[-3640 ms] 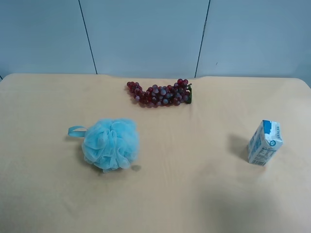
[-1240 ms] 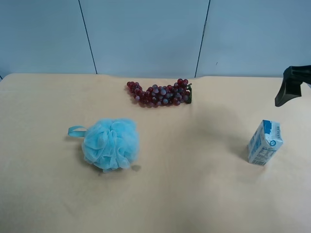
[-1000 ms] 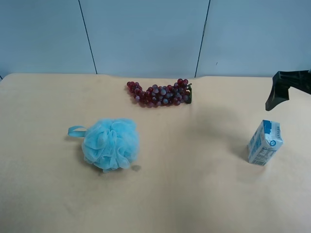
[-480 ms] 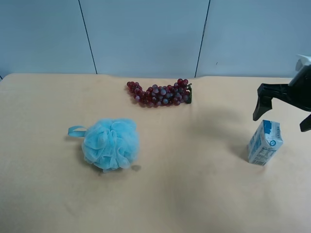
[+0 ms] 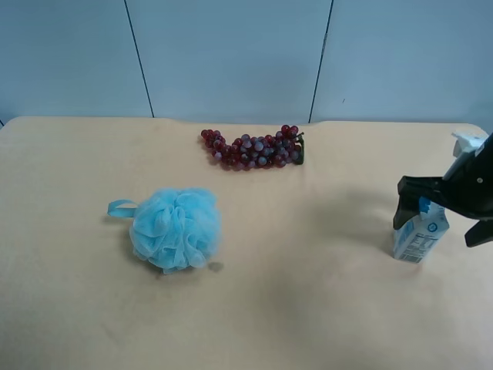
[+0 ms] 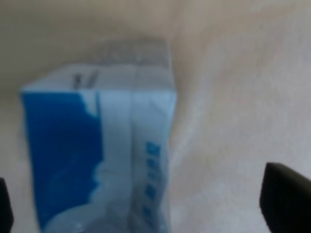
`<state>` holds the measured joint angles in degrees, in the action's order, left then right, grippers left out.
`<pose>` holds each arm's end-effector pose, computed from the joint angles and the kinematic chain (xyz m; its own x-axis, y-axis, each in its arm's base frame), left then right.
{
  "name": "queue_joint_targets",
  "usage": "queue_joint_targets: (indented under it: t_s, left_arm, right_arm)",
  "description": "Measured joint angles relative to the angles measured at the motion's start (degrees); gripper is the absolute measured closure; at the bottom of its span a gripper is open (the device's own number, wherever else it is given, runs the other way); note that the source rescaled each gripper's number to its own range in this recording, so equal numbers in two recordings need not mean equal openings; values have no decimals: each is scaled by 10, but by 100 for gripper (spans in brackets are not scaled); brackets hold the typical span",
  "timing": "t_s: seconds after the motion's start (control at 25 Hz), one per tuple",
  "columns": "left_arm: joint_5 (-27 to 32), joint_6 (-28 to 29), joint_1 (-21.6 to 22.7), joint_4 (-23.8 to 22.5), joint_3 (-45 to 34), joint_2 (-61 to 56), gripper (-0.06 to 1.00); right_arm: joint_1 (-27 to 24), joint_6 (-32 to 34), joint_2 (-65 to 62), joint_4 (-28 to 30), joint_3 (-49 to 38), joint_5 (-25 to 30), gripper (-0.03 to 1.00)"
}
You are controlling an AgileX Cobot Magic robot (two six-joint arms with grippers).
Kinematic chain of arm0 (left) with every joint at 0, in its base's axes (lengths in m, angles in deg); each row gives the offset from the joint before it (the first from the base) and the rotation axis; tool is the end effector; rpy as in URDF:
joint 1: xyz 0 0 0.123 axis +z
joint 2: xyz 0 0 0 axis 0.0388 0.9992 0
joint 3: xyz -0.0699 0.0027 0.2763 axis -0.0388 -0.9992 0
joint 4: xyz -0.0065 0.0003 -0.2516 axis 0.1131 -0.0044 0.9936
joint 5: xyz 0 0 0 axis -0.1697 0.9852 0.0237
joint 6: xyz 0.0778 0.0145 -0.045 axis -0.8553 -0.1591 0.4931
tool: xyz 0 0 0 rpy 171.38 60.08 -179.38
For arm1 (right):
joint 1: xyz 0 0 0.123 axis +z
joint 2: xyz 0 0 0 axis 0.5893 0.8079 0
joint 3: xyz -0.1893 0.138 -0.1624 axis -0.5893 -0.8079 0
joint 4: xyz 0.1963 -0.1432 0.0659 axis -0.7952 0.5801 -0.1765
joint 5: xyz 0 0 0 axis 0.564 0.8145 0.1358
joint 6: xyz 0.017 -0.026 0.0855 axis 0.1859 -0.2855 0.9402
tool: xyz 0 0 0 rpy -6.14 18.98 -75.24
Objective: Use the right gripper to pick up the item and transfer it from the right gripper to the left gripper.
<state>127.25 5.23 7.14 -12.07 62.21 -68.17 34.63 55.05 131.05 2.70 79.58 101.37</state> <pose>-0.0052 -0.0004 0.2780 -0.4426 -0.0707 -0.8939 -0.1001 0.9946 -0.0291 0.2481 -0.0011 0.1675 -0.9327 0.3374 -0.1271 0.3259 0.9398 0.1029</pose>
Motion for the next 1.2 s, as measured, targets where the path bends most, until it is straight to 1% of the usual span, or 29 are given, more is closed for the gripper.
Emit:
queue_joint_targets:
  t_s: [0.16, 0.4, 0.84, 1.08, 1.2]
  left_arm:
    - [0, 0, 0, 0, 0, 0, -6]
    - [0, 0, 0, 0, 0, 0, -6]
    - [0, 0, 0, 0, 0, 0, -6]
    - [0, 0, 0, 0, 0, 0, -6]
    - [0, 0, 0, 0, 0, 0, -6]
  right_arm:
    - [0, 0, 1, -1, -4, -29, -3]
    - [0, 0, 1, -31, 2, -32, -3]
    - [0, 0, 9, -32, 2, -33, -3]
    - [0, 0, 30, -33, 13, -32, 9]
    - [0, 0, 31, -34, 43, -20, 11]
